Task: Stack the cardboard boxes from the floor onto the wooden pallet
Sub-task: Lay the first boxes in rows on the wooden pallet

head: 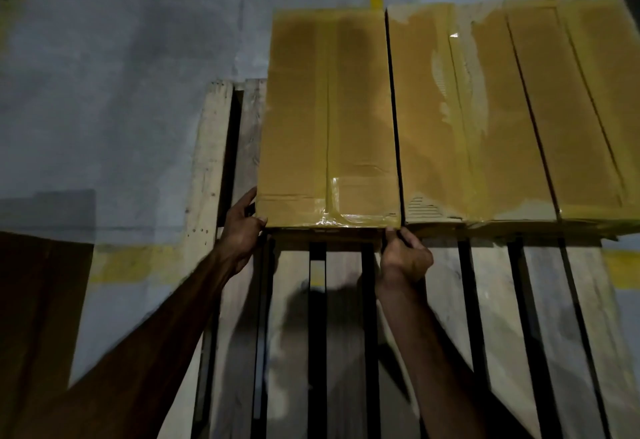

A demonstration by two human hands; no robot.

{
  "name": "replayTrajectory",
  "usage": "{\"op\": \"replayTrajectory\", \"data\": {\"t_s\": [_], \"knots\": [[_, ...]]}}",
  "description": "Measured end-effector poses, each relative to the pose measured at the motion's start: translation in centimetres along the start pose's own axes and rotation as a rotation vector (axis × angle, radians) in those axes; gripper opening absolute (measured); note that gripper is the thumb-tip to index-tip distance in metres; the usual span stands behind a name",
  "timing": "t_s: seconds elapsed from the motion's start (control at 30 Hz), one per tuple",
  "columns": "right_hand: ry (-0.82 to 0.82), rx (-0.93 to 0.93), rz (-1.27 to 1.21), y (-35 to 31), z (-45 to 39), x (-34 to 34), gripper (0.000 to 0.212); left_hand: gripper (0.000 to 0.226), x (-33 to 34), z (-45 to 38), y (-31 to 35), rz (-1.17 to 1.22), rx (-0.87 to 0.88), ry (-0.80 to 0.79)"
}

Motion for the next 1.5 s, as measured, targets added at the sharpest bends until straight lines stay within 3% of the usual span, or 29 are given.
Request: {"op": "replayTrajectory", "data": {"t_s": [0.5,1.5], "knots": [[0.104,-0.002,0.087,0.17,0.05,-0.22,0.031,0.071,-0.09,-0.64,-0.21,-0.011,0.011,0.002],[0.068,0.017,0.044,0.17,-0.86,-0.09,0.027,0.072,0.13,-0.74,0.01,-0.051,0.043,0.018]]}}
Point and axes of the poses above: each hand's wrist, its own z-axis away from the middle knuckle, its own x-axis out of the palm, y = z × x, the point moved 8 cm from there along -z, towards the middle knuckle, and after that the axes turned 12 degrees about y, right-handed, at the moved point
